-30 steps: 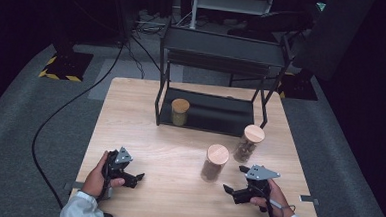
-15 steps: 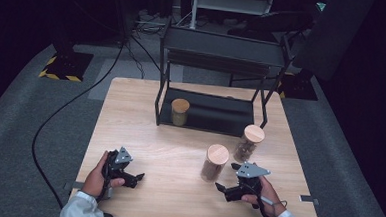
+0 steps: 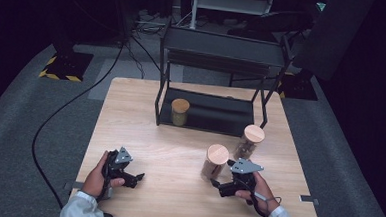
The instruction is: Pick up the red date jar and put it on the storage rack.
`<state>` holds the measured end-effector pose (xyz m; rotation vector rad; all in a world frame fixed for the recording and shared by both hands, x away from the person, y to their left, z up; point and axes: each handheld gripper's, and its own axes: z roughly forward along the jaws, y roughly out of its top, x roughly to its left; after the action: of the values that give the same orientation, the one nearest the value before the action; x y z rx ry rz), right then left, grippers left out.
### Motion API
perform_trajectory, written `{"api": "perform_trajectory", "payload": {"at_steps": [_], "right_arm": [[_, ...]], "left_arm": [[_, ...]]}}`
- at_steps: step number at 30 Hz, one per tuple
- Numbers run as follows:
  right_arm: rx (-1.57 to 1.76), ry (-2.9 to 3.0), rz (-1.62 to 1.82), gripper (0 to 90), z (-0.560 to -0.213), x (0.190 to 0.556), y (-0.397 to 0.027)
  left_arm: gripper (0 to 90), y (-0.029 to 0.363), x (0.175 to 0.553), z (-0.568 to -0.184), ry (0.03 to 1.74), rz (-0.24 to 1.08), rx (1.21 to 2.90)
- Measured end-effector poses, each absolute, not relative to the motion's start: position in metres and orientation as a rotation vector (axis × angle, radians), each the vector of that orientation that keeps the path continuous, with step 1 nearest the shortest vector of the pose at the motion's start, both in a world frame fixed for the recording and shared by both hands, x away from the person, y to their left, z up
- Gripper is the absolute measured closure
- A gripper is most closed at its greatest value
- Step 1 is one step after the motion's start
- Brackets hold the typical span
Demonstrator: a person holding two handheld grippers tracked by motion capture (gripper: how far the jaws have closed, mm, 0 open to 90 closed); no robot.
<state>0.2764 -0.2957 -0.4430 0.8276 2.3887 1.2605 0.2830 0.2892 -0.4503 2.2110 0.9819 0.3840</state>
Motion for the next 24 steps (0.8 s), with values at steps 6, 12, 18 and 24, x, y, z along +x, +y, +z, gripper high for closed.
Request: {"api": "perform_trajectory", "payload": {"at_steps": [6, 12, 18, 24], "right_arm": [[0.823, 2.385, 1.265, 4.0, -0.443, 0.279, -0.292], [0.822, 2.371, 1.287, 5.2, -0.445, 0.281, -0.288], [0.869, 2.360, 1.328, 5.7, -0.448, 0.285, -0.286], [0.890, 2.353, 1.324, 6.6, -0.450, 0.287, -0.280]], "left_arm": [[0.2, 0.289, 0.283, -0.450, 0.982, 0.384, 2.211], [0.2, 0.289, 0.283, -0.450, 0.982, 0.384, 2.211], [0.2, 0.289, 0.283, -0.450, 0.982, 0.384, 2.211], [0.2, 0.289, 0.283, -0.450, 0.981, 0.384, 2.211]]}}
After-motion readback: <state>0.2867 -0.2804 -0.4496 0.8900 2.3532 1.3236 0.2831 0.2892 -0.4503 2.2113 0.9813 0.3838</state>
